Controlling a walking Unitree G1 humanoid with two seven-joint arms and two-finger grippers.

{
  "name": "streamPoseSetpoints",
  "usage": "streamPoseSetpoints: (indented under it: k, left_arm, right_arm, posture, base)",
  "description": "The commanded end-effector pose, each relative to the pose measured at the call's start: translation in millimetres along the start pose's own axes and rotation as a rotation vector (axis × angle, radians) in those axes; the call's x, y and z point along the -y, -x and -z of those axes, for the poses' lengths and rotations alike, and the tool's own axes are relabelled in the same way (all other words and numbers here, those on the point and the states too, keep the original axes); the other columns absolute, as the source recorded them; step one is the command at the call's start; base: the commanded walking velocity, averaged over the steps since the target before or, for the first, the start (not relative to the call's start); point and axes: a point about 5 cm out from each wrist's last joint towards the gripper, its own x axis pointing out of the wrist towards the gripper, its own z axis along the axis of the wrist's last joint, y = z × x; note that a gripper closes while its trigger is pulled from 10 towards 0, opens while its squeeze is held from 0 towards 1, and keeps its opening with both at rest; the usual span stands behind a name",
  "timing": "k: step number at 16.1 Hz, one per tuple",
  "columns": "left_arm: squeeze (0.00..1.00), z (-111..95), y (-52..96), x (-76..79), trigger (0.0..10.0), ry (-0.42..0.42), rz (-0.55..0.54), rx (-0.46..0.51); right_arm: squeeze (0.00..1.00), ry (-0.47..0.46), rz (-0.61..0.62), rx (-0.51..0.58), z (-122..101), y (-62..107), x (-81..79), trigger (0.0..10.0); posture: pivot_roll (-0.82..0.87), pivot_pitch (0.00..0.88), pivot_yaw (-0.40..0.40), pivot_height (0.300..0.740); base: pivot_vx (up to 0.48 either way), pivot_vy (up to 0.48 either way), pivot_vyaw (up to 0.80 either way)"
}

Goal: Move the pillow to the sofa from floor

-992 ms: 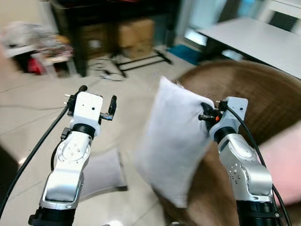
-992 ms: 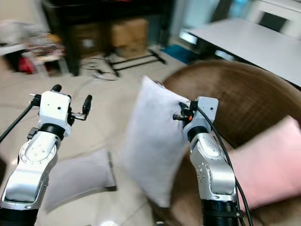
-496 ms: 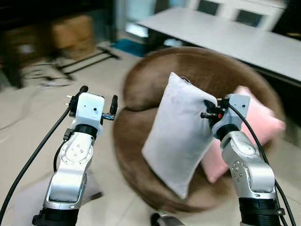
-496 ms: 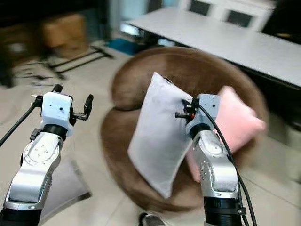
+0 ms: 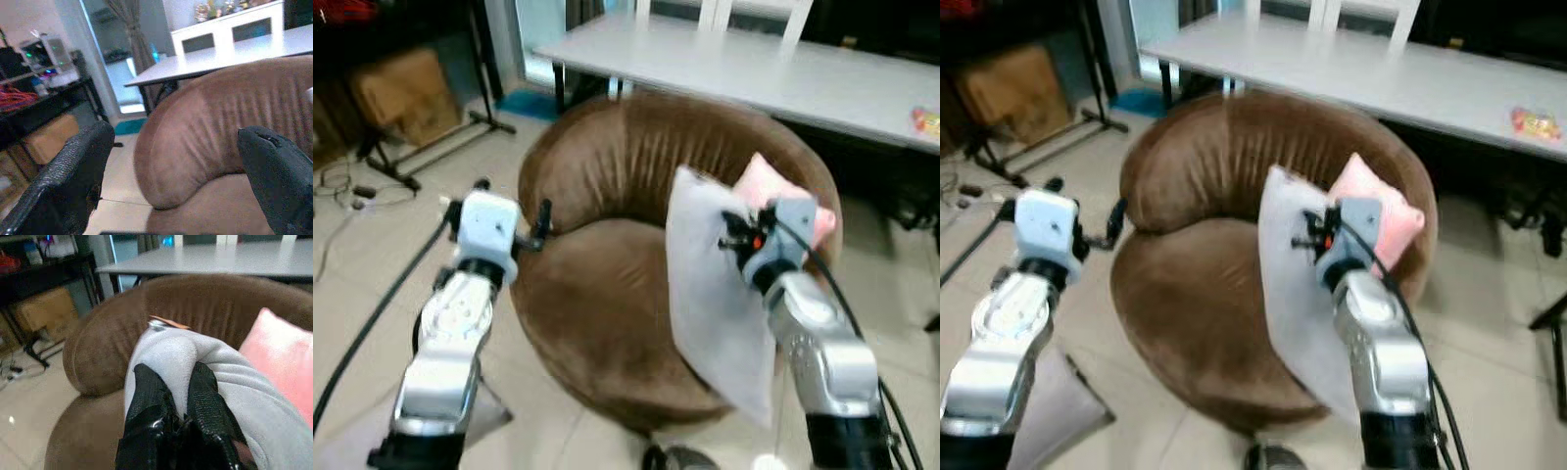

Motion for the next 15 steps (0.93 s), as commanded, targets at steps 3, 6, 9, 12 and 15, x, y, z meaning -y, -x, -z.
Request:
streamPoseSetpoints:
  k: [3,6,9,12,15]
  left_arm:
    - [0.21,-0.3,1.4,-2.2,10.0,-0.008,0.028,-0.001]
    - [0.21,-0.9,1.8,-1.9,10.0,-0.009,0.043,0.001]
    - [0.21,-1.9,1.6,-1.8,10.0,-0.008,0.048,0.004]
    - [0.21,-2.7,2.7,-2.9,10.0,-0.010,0.046,0.006]
    - [0.22,-3.1,5.1,-5.0,10.0,-0.013,0.040,0.007]
  right_arm:
    - [0.00,-0.006,-0.027,0.061,-13.2,0.3,-3.8,10.0]
    - [0.00,0.017,-0.045,0.059,-12.7,-0.3,-6.1,10.0]
    - [0.00,0.053,-0.076,0.078,-13.9,-0.3,-8.4,10.0]
    - [0.00,0.049,-0.125,0.092,-15.9,-0.3,-13.8,10.0]
    - [0.00,0.066,-0.190,0.102,-16.9,-0.7,-20.7,10.0]
  posture:
    - [-0.11,0.000,-0.029,0.740]
    - [-0.11,0.000,-0.025,0.740]
    - [-0.10,0.000,-0.028,0.740]
    - [-0.09,0.000,-0.038,0.740]
    - [-0.07,0.000,-0.053,0.740]
  base:
    - [0.000,0.000,0.00]
    - [0.000,0.000,-0.16]
    - [0.249,0.000,-0.16]
    - [0.252,0.000,0.00]
    - [0.256,0.000,0.00]
